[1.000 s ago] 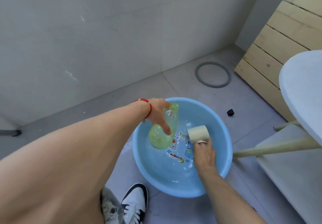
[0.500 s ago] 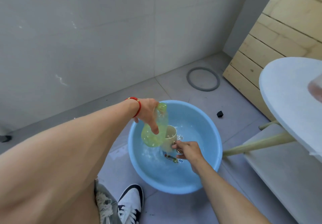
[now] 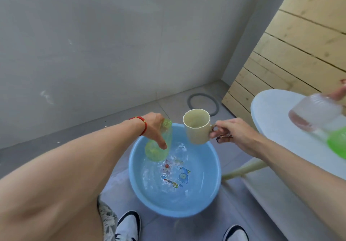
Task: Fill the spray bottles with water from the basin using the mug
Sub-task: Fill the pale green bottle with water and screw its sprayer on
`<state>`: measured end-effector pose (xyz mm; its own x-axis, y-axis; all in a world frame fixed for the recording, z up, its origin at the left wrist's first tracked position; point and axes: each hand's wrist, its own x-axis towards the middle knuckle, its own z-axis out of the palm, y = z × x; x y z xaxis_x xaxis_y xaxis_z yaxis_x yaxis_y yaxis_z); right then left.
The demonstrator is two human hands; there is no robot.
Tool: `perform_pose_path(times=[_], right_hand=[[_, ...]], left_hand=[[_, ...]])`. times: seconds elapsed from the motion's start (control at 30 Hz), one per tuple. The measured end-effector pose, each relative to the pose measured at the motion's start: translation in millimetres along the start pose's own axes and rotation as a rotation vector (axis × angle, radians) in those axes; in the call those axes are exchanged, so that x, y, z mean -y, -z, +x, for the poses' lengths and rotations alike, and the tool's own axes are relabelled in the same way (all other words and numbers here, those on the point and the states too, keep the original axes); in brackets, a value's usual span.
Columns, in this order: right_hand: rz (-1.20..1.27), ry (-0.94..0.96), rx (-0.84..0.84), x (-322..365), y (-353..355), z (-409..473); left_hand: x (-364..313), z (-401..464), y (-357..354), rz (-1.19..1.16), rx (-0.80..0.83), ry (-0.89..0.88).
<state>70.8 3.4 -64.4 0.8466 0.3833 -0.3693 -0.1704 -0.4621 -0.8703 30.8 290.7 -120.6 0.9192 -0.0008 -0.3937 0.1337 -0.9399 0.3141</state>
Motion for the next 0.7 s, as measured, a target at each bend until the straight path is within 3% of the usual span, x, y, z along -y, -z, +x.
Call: perform_pose_path(times=[0.27, 0.47, 0.7], right_hand=[[-0.063, 0.121, -0.295, 25.1, -4.5, -16.1], [-0.472, 0.293, -0.509, 38.3, -8.0, -22.3], [-0.688, 0.447, -0.59, 35.8, -10.4, -18.3]], left_hand=[[-27.7, -1.6, 1.8, -0.052, -0.078, -0.105], [-41.2, -3.1, -0.5, -0.021, -0.077, -0.156], [-47.4, 0.0, -0.7, -0.005, -0.066, -0.147]])
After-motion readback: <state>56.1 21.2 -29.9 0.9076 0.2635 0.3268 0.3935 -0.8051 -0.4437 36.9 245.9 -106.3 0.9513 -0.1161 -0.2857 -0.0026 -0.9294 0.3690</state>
